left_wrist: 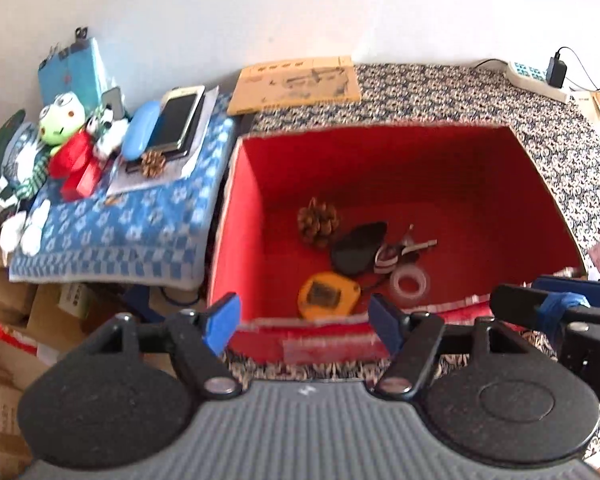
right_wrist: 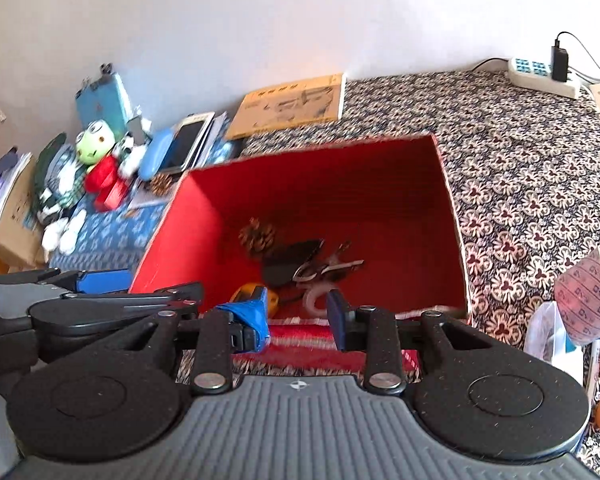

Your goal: Organize rigid objects

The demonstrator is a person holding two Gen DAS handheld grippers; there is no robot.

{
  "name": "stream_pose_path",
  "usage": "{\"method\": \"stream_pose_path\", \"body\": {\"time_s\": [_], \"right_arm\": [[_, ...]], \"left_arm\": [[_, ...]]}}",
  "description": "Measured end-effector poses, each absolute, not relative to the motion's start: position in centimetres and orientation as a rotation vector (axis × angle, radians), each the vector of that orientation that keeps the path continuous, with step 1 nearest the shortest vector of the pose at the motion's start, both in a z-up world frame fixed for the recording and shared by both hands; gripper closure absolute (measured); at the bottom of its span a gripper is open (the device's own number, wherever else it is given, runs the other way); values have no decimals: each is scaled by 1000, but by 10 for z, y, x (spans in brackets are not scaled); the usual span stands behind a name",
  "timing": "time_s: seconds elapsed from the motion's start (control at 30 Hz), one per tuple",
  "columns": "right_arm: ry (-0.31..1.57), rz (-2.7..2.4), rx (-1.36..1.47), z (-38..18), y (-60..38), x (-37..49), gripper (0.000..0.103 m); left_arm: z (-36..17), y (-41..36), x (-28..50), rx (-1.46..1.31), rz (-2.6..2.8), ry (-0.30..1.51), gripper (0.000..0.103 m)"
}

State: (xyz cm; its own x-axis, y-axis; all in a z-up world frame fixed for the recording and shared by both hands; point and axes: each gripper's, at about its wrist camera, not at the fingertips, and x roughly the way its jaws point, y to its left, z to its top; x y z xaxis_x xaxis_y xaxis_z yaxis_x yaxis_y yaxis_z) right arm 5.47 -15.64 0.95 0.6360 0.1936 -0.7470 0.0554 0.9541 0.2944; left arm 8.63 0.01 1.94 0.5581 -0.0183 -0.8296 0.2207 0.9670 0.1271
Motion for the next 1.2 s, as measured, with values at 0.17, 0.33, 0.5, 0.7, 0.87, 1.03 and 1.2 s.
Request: {"method": "stream_pose_path", "body": {"time_s": [0.17,0.33,0.5,0.7,0.87,1.03,1.2], "right_arm": [[849,12,314,1,-159,65,88],[810,-28,299,-11,-158,77,88],[776,-36,284,-22,-156,86,87],[735,-45,281,-35,-162,98,87],[722,-47,253,-43,-167,110,87],[722,-40,219,-46,-173,123,87],[741,-33,227,-51,-179,128,87]], "left_arm": [[16,-1,104,246,-171,953,31],[10,3,119,239,-188,943,30],[2,5,130,262,-183,914,30],[-5,10,145,254,-184,888,29],[-17,7,153,250,-186,886,28],[-28,0,162,250,-194,887,28],[-37,-9,172,253,-195,892,28]]}}
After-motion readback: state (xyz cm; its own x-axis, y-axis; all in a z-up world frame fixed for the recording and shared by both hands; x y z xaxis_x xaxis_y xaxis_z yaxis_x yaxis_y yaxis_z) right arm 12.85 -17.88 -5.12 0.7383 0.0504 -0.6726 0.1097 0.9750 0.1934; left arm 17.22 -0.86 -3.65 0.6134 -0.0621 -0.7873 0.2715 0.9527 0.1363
